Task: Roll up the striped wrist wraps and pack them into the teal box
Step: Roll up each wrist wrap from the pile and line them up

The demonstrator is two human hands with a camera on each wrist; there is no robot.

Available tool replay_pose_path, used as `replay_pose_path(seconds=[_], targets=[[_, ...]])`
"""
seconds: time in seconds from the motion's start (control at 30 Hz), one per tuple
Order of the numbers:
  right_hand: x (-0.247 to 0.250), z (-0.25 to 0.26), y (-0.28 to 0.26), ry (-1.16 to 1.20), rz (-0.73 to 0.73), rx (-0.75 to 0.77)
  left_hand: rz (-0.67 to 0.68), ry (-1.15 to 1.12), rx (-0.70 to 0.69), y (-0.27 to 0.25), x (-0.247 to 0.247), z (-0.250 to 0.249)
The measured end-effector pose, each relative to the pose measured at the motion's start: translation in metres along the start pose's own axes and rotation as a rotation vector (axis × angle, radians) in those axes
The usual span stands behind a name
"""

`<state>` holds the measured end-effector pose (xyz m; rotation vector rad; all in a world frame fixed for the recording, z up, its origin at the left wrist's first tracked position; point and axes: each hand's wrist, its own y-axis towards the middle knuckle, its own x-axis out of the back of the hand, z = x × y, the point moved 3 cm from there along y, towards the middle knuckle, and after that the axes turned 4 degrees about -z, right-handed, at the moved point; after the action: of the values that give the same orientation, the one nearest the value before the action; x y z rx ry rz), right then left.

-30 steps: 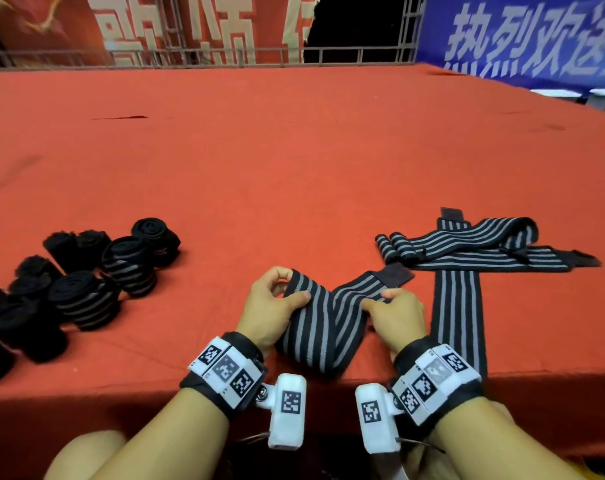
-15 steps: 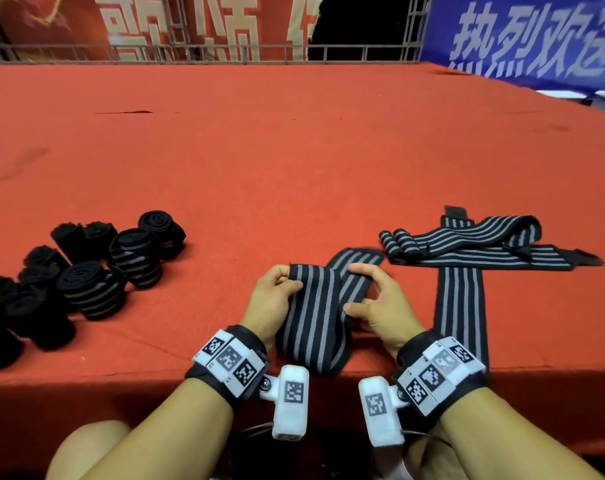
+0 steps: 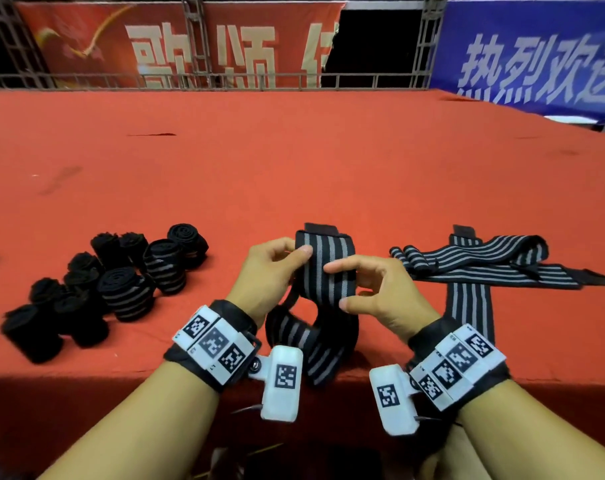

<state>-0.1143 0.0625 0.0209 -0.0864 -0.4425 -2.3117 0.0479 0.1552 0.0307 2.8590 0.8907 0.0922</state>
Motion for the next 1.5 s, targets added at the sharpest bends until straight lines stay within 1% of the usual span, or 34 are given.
replay_pose_path(seconds=[0.1, 0.17, 0.23, 0.37, 0.47, 0.53, 0.63, 0.7, 0.8, 0.87, 1.0, 1.13, 1.3, 1.5], targets=[[0.000, 0.026, 0.003, 0.015, -0.075, 0.068, 0.009, 0.036, -0.084, -0.008, 0.007, -0.026], [0.001, 0.045, 0.008, 0.064, -0.171, 0.075, 0.031, 0.055, -0.123, -0.016, 0.010, -0.044], [0.004, 0.066, 0.010, 0.103, -0.236, 0.074, 0.067, 0.052, -0.149, -0.025, 0.013, -0.061], [0.004, 0.108, 0.006, 0.115, -0.214, 0.092, 0.132, 0.076, -0.196, -0.043, 0.012, -0.095], [0.003, 0.131, -0.001, 0.086, -0.138, 0.154, 0.084, 0.082, -0.268, -0.053, 0.012, -0.116], [0.002, 0.139, -0.008, 0.068, -0.133, 0.180, 0.049, 0.099, -0.301, -0.056, 0.011, -0.124], [0.003, 0.142, -0.013, 0.020, -0.160, 0.220, 0.041, 0.100, -0.307, -0.058, 0.012, -0.127], [0.005, 0.139, -0.011, -0.066, -0.192, 0.259, 0.014, 0.143, -0.344, -0.056, 0.014, -0.125], [0.008, 0.128, -0.006, -0.165, -0.248, 0.262, -0.013, 0.171, -0.387, -0.052, 0.015, -0.120], [0.007, 0.120, -0.002, -0.200, -0.268, 0.250, -0.038, 0.163, -0.348, -0.048, 0.014, -0.114], [0.002, 0.100, 0.010, -0.208, -0.265, 0.173, -0.053, 0.142, -0.216, -0.034, 0.013, -0.094], [-0.002, 0.071, 0.030, -0.191, -0.285, 0.083, -0.076, 0.120, -0.156, -0.011, 0.013, -0.066], [-0.003, 0.021, 0.068, -0.188, -0.292, -0.025, -0.112, 0.095, -0.099, 0.034, 0.014, -0.025], [0.002, -0.033, 0.115, -0.271, -0.253, -0.084, -0.122, 0.064, -0.042, 0.099, 0.006, 0.025]])
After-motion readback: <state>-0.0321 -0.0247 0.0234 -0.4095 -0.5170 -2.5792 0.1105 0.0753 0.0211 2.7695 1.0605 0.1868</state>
